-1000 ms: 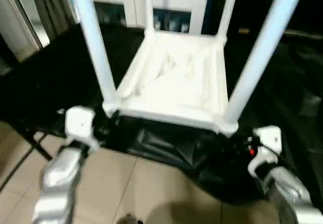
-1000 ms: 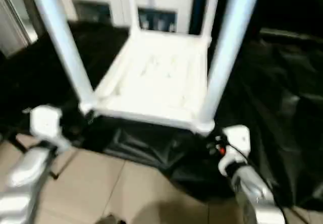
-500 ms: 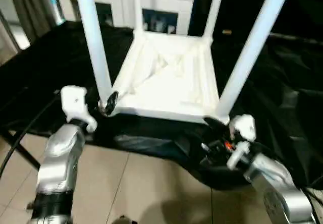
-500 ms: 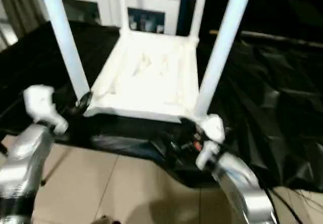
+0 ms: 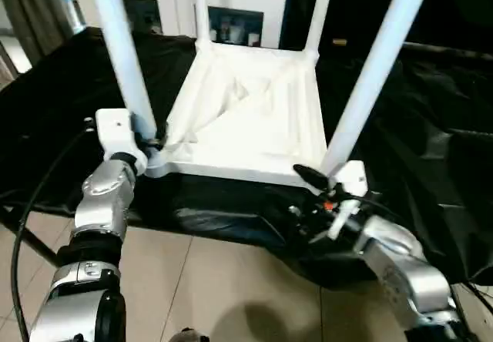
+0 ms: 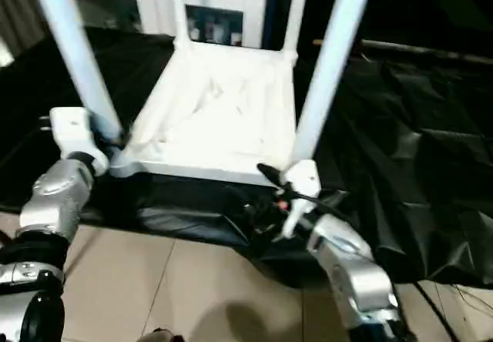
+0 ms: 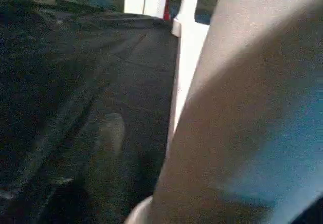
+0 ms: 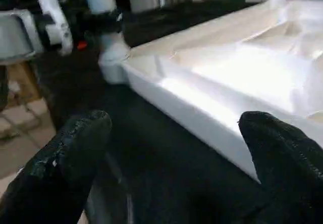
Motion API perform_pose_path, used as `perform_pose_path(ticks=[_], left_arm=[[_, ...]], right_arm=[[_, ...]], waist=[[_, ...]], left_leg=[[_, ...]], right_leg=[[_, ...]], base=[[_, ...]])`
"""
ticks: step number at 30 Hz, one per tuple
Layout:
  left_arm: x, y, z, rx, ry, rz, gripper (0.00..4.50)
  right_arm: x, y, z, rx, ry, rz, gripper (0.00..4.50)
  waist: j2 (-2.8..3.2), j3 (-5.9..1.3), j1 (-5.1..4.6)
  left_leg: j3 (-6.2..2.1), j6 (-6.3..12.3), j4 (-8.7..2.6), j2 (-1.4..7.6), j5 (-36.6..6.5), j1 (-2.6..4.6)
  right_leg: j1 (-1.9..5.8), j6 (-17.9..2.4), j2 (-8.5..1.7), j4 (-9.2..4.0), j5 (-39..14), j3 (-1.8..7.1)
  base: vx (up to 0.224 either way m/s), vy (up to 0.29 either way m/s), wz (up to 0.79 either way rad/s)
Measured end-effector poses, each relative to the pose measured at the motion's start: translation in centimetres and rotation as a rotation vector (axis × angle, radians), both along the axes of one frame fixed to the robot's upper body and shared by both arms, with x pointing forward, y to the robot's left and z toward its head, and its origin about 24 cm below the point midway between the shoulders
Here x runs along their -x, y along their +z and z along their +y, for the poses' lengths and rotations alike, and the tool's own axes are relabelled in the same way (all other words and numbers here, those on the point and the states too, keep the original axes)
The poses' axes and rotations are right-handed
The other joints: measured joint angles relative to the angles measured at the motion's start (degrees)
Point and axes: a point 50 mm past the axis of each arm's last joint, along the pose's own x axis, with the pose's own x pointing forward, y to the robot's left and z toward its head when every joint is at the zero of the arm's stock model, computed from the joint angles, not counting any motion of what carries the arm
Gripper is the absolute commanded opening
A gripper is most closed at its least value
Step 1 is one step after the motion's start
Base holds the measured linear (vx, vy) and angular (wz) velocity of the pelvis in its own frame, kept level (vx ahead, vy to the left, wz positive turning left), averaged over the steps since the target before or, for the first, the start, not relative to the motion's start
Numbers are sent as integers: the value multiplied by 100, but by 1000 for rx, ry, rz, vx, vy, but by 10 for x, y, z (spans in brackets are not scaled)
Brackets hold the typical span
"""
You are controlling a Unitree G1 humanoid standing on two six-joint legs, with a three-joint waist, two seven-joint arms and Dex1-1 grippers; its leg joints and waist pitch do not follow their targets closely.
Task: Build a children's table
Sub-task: Flip table
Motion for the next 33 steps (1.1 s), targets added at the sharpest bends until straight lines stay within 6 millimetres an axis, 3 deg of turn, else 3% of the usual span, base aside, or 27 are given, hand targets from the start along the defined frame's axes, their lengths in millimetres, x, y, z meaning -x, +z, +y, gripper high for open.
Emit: perform_pose_path(ticks=[2, 5, 7, 11, 13, 18, 23, 29, 33], left_arm=[[2, -2, 0, 9, -9, -1, 367], [5, -5, -6, 21, -24, -5, 361], [10, -8, -14, 44, -35, -2, 328], [13, -10, -26, 91, -54, 4, 324], [12, -7, -31, 113, -65, -3, 282], [11, -7, -32, 113, -75, 12, 260], [10, -6, -34, 124, -74, 34, 253], [7, -6, -40, 183, -63, 35, 251], [8, -1, -52, 326, -77, 37, 251]], right_arm=[[0, -2, 4, -12, 23, 9, 450], [-4, 3, 11, -31, 54, -4, 450], [-5, 7, 12, -50, 80, -14, 450], [-14, 16, 16, -66, 124, -45, 450], [-17, 19, 16, -68, 126, -63, 450], [-13, 8, 20, -50, 148, -34, 450], [-10, 4, 25, -97, 81, 5, 450], [-15, -10, 18, -133, -80, 110, 450], [-28, -16, 10, -155, -205, 204, 450]], waist=[[-13, 6, 11], [-18, 4, 31], [-19, 3, 44], [-17, 5, 91], [-4, 6, 119], [15, 10, 127], [69, 11, 135], [71, 15, 176], [56, 23, 196]], left_leg=[[4, 0, -1, 0, 0, 1], [9, 2, 0, 0, 1, 3], [11, 2, 0, 0, 1, 5], [15, 5, -1, 1, 15, 5], [15, 0, -1, 1, 19, 7], [17, -5, -5, 0, 22, 10], [29, -11, -30, -1, 26, 19], [38, -10, -41, -1, 39, 19], [86, 1, -49, 2, 54, -8]], right_leg=[[0, -1, 0, -1, 0, 3], [1, -7, -3, -4, 4, 4], [2, -7, -4, -4, 4, 5], [2, -13, -7, 4, 8, 1], [4, -20, -7, 3, 14, 1], [3, -18, -8, 4, 25, 5], [2, -18, -14, -2, 28, 4], [-5, -19, -15, -1, 29, 6], [-47, -20, -31, 10, 29, 13]], base=[[0, 0, 0], [0, 0, 0], [0, 0, 0], [0, 0, 0], [0, 0, 0], [0, 0, 0], [0, 0, 0], [0, 0, 0], [0, 0, 0]])
